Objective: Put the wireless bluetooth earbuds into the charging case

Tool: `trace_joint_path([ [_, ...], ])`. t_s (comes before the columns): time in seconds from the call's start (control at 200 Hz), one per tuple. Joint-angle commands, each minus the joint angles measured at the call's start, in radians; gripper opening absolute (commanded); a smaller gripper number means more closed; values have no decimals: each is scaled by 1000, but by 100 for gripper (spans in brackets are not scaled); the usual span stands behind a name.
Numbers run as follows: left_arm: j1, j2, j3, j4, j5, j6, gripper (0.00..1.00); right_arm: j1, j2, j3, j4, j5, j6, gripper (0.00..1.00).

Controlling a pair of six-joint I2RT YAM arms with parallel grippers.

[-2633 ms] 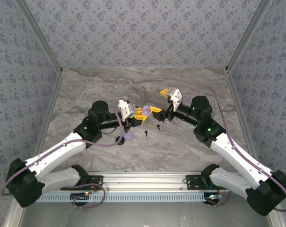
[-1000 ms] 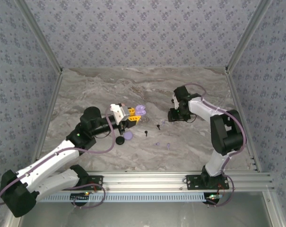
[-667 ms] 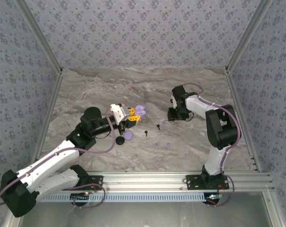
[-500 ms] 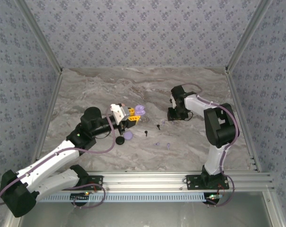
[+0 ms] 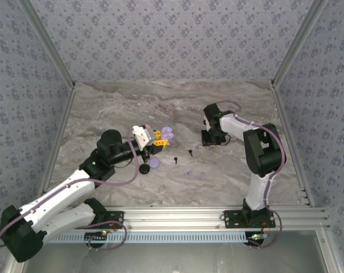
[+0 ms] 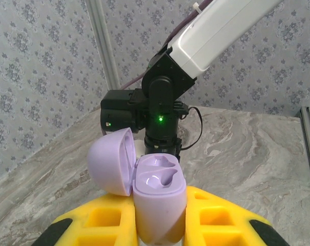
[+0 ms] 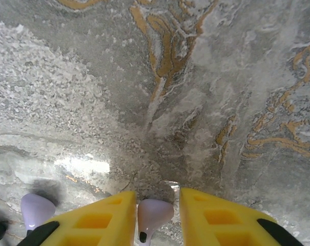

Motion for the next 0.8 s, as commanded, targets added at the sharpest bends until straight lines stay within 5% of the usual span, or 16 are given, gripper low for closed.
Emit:
trace_joint_path([
  [0.0,-7,-30,1,3,-7,7,0,14,29,17,-60,33,11,29],
  [0.33,-7,-43,-17,16,-25,-9,0,29,-55,0,-35,35,15,23],
  [0.57,-8,-17,-82,219,-38,-86,0,48,-344,-28,32,18,74,23],
  [0.795,-8,39,-68,288,-49,-94,0,89,-633,-87,183,-135,171,23],
])
